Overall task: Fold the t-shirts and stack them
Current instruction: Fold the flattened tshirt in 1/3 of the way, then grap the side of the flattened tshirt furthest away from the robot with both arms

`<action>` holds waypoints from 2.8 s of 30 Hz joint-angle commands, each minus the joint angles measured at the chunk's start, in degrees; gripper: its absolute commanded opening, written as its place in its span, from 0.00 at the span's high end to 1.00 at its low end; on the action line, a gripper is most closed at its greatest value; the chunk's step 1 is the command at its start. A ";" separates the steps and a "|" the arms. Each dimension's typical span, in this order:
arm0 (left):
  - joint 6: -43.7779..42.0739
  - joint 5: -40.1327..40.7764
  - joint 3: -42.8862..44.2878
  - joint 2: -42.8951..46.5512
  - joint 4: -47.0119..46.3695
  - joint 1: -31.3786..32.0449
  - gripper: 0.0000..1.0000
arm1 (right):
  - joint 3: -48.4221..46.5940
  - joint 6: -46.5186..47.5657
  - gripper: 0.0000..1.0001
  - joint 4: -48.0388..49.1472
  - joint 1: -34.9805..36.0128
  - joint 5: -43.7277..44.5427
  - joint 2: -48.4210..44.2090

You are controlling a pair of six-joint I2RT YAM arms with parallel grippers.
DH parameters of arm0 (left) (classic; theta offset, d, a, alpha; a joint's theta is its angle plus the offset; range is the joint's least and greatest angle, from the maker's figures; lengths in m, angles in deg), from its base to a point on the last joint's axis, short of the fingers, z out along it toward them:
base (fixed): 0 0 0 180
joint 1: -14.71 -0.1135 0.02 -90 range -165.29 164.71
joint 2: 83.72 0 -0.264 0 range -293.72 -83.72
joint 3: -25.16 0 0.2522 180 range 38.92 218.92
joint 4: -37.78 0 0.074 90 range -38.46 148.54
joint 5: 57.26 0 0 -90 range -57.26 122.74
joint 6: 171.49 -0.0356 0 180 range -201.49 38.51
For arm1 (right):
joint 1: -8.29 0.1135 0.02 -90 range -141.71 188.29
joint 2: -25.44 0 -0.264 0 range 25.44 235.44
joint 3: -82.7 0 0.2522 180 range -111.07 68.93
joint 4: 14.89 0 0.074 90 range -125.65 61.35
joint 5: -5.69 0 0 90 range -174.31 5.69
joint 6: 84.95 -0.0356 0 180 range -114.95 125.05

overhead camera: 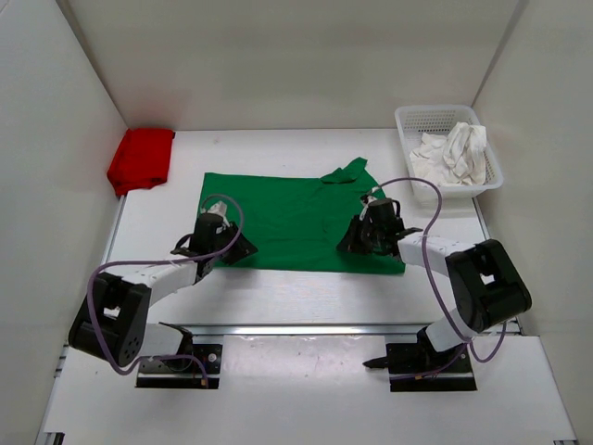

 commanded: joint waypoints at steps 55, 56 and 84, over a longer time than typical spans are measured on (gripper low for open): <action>-12.04 22.26 65.34 -48.79 25.36 -21.57 0.53 | 0.77 1.93 0.90 4.12 -2.60 -9.01 -7.63; -12.56 22.52 66.12 -49.15 26.15 -21.31 0.53 | 0.25 2.18 0.90 4.21 -2.77 -8.92 -7.29; -13.35 20.41 75.10 -54.52 36.18 -21.84 0.56 | -7.14 -1.24 0.88 7.89 -10.07 -10.69 -9.92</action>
